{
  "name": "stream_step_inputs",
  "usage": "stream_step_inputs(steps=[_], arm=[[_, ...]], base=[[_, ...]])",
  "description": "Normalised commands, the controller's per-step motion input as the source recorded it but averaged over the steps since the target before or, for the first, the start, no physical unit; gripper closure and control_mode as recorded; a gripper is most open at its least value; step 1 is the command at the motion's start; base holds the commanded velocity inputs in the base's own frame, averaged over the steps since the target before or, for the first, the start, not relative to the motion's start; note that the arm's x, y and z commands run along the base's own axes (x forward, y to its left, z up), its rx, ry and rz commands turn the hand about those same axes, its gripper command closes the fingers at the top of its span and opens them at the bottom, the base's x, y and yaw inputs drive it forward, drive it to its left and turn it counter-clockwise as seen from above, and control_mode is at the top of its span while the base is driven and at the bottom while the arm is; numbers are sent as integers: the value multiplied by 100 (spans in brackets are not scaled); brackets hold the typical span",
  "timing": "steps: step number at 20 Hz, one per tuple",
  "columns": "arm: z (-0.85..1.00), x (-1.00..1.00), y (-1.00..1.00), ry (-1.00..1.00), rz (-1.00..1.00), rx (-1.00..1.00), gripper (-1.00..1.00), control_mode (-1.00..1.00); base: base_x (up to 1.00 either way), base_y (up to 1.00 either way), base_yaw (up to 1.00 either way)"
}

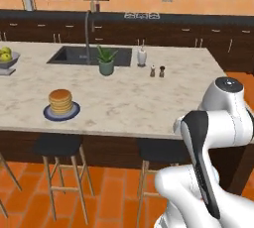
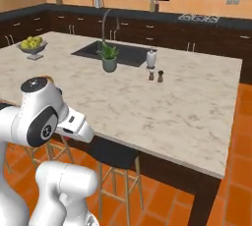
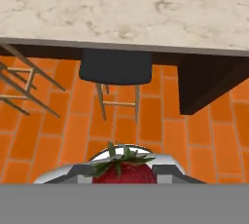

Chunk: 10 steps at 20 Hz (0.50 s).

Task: Take the strawberry from the fridge and place it on top of the pancake, located on the dining counter.

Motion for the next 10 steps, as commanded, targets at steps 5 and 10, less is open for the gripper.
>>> stream_step_inputs(steps=[5,10], arm=[[0,0,0,0,0,0,100,100],[0,0,0,0,0,0,100,100]], base=[[35,98,-43],[27,100,-39]])
